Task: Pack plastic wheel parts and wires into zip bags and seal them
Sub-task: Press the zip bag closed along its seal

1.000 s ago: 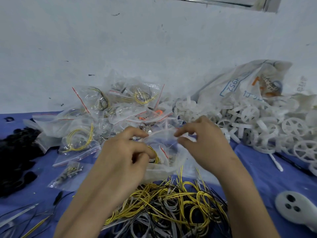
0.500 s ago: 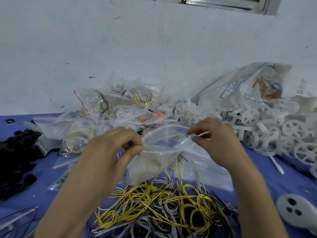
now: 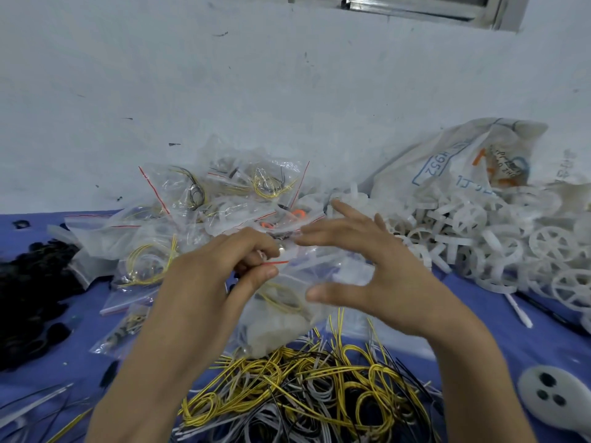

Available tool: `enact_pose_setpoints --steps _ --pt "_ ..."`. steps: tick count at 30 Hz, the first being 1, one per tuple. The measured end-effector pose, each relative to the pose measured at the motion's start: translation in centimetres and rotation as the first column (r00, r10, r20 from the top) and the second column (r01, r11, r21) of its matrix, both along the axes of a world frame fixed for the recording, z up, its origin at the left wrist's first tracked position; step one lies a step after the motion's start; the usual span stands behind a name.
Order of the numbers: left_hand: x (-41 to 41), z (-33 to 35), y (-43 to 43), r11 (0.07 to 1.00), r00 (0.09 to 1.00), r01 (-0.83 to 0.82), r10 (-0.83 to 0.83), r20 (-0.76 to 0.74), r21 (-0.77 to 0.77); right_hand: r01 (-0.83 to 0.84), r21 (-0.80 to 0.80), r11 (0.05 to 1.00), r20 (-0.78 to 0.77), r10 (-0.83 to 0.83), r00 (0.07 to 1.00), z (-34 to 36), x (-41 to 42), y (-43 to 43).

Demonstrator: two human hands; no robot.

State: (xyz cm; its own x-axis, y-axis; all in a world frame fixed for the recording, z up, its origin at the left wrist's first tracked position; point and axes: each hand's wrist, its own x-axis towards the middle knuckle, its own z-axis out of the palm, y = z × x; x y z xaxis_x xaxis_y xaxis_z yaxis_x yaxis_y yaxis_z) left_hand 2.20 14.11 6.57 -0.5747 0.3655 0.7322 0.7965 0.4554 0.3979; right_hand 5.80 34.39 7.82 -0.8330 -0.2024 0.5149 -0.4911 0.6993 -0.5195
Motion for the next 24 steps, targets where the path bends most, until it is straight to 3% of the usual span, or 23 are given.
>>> enact_pose_setpoints --steps 2,5,12,24 --pt "0.2 0.0 0.2 1.000 0.999 0.029 -0.028 0.017 -0.013 -0.044 0.045 0.998 0.010 0.044 0.999 0.0 0.1 -1.2" --pt "0.3 0.0 0.5 0.998 0.999 0.051 -0.051 0.011 -0.038 0.022 0.111 0.994 -0.043 -0.017 0.999 -0.3 -0.3 -2.0" --pt "0.3 -0.2 0.4 0.996 0.995 0.085 -0.083 0.049 -0.037 -0.030 -0.060 0.998 -0.036 0.028 0.999 -0.7 -0.5 -2.4" --pt "-0.5 -0.8 0.2 0.993 0.985 0.110 -0.103 0.140 -0.045 -0.029 -0.056 0.998 -0.004 0.028 1.000 -0.5 -0.8 -2.4"
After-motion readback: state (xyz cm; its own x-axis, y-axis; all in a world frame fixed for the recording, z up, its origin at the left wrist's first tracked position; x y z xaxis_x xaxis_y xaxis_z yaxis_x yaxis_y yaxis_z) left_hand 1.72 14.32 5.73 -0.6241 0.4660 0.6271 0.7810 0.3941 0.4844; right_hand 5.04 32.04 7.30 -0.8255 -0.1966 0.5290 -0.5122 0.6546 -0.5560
